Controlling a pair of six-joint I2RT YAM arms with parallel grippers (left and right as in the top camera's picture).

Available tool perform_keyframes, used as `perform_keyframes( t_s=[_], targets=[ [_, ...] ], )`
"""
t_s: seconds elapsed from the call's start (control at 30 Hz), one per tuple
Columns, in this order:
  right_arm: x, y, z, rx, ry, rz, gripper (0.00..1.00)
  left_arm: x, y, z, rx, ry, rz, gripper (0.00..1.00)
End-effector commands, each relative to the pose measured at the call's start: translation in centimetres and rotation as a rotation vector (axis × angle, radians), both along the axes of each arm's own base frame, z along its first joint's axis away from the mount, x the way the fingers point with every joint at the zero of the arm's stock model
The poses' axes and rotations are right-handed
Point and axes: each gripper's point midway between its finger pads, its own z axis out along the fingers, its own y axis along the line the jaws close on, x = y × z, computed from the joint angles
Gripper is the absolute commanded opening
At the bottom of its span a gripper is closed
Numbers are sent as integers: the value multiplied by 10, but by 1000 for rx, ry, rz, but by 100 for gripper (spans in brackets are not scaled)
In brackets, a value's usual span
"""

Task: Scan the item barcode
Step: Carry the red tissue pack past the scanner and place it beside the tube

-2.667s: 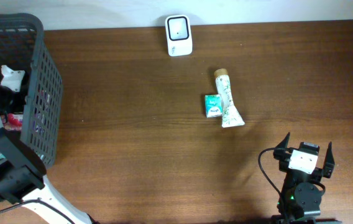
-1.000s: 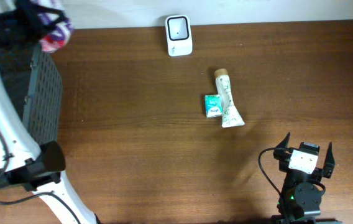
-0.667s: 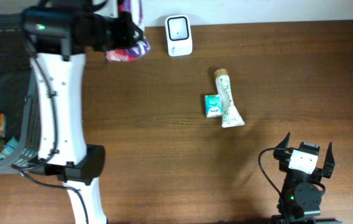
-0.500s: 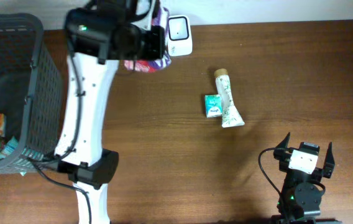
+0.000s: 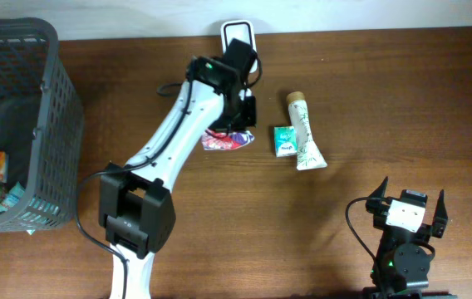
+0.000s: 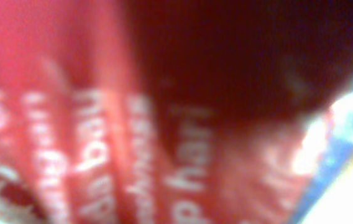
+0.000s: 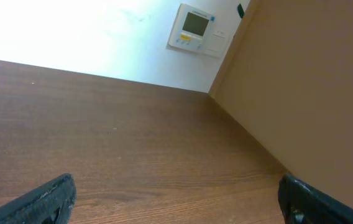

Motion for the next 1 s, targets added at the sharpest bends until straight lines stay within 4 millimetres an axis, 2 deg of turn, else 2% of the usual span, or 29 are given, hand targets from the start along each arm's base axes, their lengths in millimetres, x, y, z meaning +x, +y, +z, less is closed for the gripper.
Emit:
perform_keyframes(
  t_s=[0.0, 0.07, 0.13, 0.23, 0.27, 0.3, 0.33, 0.37, 0.4, 0.47, 0.57, 0.63, 0.7, 0.77, 0.83, 0.9, 0.97],
  targets=[
    [-1, -3, -3, 0, 4, -15, 99, -5, -6, -15, 6, -6, 18, 5],
    [-1, -3, -3, 0, 4, -15, 98, -3, -23, -30, -2, -38, -10, 9],
    [-1, -3, -3, 0, 4, -15, 99, -2, -32, -36, -8, -49, -25, 18],
    [-1, -3, -3, 0, 4, -15, 99, -5, -42, -45, -5, -44, -46, 25],
    [-1, -3, -3, 0, 4, -15, 99, -5, -46, -46, -10, -50, -52, 37],
    [-1, -3, -3, 0, 4, -15, 99, -4, -50, -45, -19, -60, -59, 55],
    [-1, -3, -3, 0, 4, -15, 99, -4, -56, -41, -43, -64, -66, 64],
    [-1, -3, -3, 0, 4, -15, 99, 0, -58, -33, -58, -77, -66, 76],
    [-1, -3, -3, 0, 4, -15, 99, 6, -55, -22, -66, -91, -53, 95],
    [-1, -3, -3, 0, 4, -15, 99, 19, -39, 12, -80, -119, -13, 97],
    [-1, -3, -3, 0, 4, -15, 99, 33, -7, 81, -105, -195, 37, 97],
    [-1, -3, -3, 0, 4, -15, 99, 33, 22, 126, -110, -239, 63, 97],
    [-1, -3, -3, 0, 4, -15, 99, 30, 54, 158, -105, -272, 111, 97],
    [-1, -3, -3, 0, 4, -15, 99, 27, 85, 181, -88, -307, 169, 98],
    [-1, -3, -3, 0, 4, -15, 99, 21, 125, 211, -73, -371, 199, 97],
    [-1, -3, -3, 0, 4, -15, 99, 11, 150, 229, -72, -397, 248, 99],
    [-1, -3, -3, 0, 4, -14, 99, -1, 184, 248, -66, -436, 324, 99]
  ],
)
